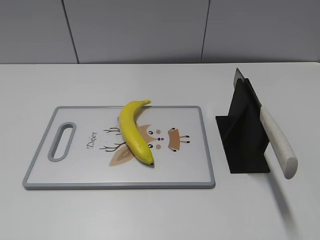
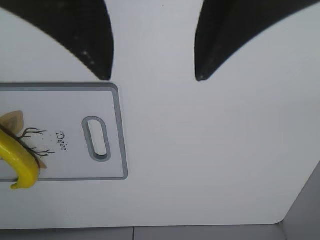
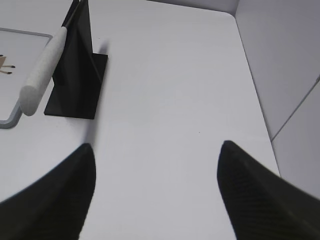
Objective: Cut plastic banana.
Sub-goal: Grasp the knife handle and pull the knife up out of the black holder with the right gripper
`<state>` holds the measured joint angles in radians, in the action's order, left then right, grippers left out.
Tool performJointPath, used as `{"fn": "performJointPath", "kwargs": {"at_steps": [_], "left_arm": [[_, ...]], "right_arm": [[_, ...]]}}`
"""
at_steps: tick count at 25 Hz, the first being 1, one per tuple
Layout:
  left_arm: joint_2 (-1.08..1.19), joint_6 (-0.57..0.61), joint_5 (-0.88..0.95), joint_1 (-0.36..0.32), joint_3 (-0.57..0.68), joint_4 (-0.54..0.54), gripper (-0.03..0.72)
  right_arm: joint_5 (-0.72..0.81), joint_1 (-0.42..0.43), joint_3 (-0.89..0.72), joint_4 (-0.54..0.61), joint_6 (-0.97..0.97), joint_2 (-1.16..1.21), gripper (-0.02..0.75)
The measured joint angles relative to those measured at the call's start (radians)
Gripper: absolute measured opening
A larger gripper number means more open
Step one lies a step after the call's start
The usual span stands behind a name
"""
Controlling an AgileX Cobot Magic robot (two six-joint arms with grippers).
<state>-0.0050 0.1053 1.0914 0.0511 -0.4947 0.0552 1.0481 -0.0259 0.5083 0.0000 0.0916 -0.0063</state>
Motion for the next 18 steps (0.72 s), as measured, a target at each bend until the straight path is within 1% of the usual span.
{"fn": "performJointPath", "kwargs": {"at_steps": [18], "left_arm": [[0.000,0.000,0.000,0.000,0.000,0.000,0.509]], "right_arm": [[0.000,0.000,0.000,0.000,0.000,0.000,0.589]]}}
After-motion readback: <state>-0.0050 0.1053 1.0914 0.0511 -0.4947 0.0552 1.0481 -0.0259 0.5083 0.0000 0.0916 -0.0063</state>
